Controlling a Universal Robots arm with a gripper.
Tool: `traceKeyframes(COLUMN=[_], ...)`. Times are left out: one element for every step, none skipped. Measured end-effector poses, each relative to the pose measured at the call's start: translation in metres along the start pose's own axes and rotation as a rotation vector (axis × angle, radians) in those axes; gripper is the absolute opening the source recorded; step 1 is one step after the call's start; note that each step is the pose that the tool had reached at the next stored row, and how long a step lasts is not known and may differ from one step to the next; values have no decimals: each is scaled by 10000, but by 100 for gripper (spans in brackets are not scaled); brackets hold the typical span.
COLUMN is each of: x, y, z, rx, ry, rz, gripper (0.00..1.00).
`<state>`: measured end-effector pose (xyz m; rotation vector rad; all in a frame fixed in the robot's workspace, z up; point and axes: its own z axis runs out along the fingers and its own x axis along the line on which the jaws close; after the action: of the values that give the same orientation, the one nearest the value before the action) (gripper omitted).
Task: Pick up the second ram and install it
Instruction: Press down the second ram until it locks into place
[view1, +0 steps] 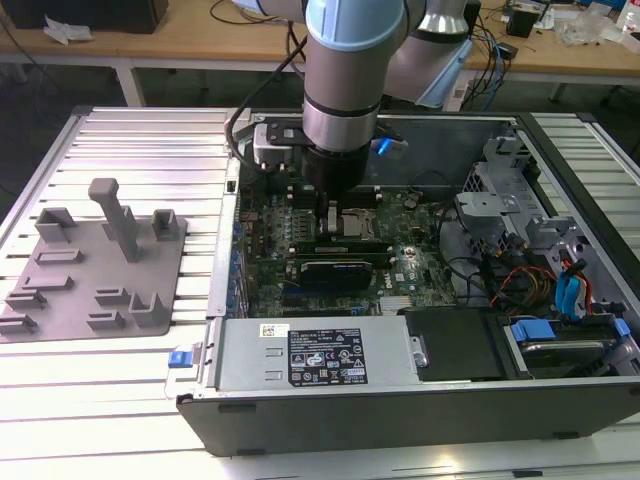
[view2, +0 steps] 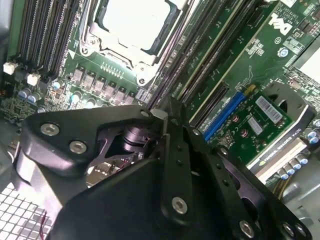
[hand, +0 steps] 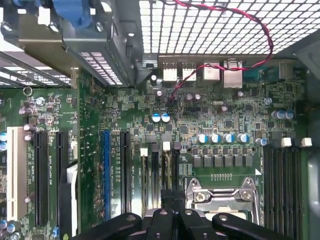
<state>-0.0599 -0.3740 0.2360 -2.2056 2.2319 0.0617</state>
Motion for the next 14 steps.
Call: traceKeyframes(x=[0, 0, -1, 0, 1, 1, 2, 2, 2, 2, 1, 2, 2, 2], y=[0, 0, -1, 0, -1, -1, -1, -1, -1, -1, -2, -2, -2, -2], z=[1, 2, 11, 29, 35, 49, 60, 61, 62, 64, 72, 74, 74, 75], rx=[0, 1, 3, -1, 0, -1, -3, -2, -1, 0, 0, 0, 1, 1], ry=[-1, -2, -6, -1, 0, -4, 1, 0, -3, -5, -8, -8, -8, -8], rz=[-1, 0, 0, 0, 0, 1, 1, 0, 0, 0, 0, 0, 0, 0], gripper=[8, 8, 8, 8, 8, 8, 8, 8, 8, 8, 8, 8, 8, 8])
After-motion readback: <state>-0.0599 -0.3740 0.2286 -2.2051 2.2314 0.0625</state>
